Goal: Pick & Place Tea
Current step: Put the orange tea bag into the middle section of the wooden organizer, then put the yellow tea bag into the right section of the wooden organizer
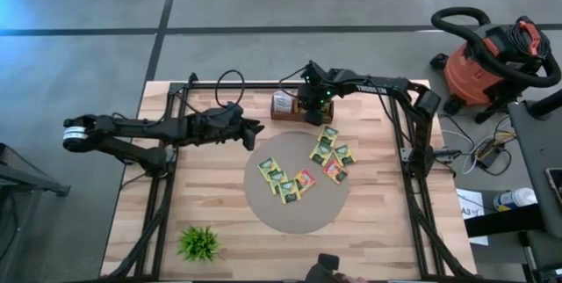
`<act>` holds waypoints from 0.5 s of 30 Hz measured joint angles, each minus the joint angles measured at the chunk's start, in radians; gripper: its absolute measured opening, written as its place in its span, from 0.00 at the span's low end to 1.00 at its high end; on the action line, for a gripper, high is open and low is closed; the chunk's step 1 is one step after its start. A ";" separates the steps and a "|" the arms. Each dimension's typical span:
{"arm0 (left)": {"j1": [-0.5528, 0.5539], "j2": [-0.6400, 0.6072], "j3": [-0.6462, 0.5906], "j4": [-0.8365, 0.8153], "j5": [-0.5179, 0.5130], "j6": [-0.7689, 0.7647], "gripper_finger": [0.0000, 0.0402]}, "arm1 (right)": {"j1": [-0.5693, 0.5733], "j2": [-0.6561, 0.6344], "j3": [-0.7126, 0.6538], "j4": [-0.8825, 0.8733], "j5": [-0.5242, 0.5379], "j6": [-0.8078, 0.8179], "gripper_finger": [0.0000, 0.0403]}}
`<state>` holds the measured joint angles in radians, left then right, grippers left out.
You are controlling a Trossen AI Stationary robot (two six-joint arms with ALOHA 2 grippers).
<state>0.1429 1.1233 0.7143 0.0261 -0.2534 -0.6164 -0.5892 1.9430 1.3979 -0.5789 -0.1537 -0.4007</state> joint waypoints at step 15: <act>-0.010 0.000 -0.028 -0.123 -0.010 -0.070 0.35 | 0.005 -0.056 0.066 -0.028 0.071 0.000 0.41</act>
<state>0.1333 1.1233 0.6861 -0.0973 -0.2634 -0.6865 -0.5840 1.8873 1.4637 -0.6072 -0.0829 -0.4006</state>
